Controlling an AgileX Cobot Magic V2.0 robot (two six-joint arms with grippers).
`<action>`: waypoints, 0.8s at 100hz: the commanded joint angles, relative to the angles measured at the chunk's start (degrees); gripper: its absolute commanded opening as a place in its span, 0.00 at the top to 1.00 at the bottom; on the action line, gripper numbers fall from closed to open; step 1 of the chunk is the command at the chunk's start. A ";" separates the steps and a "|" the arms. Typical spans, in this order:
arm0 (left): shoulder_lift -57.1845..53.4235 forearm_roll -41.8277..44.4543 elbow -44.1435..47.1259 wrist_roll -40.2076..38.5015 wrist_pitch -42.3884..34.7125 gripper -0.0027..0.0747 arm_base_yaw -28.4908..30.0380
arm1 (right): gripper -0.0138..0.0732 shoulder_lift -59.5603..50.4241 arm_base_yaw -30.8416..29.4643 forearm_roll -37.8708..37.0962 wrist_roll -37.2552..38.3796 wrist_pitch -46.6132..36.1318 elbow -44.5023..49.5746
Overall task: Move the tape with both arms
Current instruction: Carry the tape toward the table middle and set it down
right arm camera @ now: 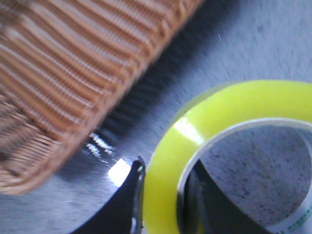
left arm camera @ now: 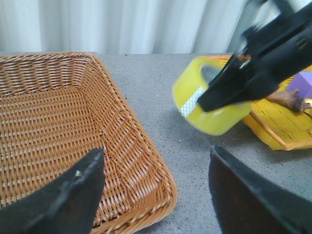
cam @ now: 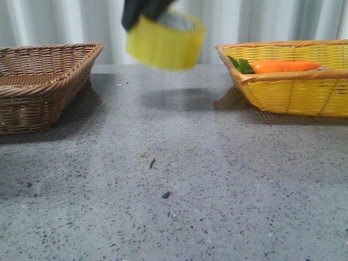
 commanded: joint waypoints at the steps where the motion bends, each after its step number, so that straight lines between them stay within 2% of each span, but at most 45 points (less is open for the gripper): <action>1: 0.29 -1.10 -2.10 0.25 -2.89 0.41 -0.48 | 0.91 -0.75 -0.22 -1.45 -0.21 -2.31 -2.08; 13: 0.29 -1.10 -2.10 0.25 -1.79 0.41 -0.48 | 0.89 1.69 -0.22 -1.62 0.32 -2.26 -2.08; 23: 0.29 -1.10 -2.10 0.25 -0.72 0.41 -0.48 | 0.77 1.93 -0.22 -1.62 0.37 -2.62 -2.08; 30: 0.29 -1.10 -2.10 0.25 -0.21 0.41 -0.48 | 0.60 1.66 -0.22 -1.46 0.37 -2.79 -2.45; 35: 0.29 -1.10 -2.10 0.25 -0.21 0.41 -0.48 | 0.43 1.38 -0.22 -0.65 0.37 -2.79 -3.07; 42: 0.29 -1.19 -2.10 0.25 -0.21 0.41 -0.48 | 0.24 0.45 -0.22 1.83 0.37 -2.26 -4.42; 49: 0.29 -1.19 -2.10 0.25 -0.21 0.41 -0.48 | 0.16 -1.10 -0.22 3.91 0.37 -0.33 -6.60; 55: 0.29 -1.31 -2.10 0.25 -0.21 0.41 -0.48 | 0.18 -3.13 -0.22 4.57 0.37 2.01 -8.93; 62: 0.34 -1.31 -2.10 0.25 -0.41 0.41 -0.48 | 0.27 -6.47 -0.22 4.87 0.37 4.95 -10.60; 80: 1.73 -1.71 -3.05 2.69 -2.91 0.41 -1.47 | 0.71 -18.21 -0.22 4.63 0.37 10.21 -10.76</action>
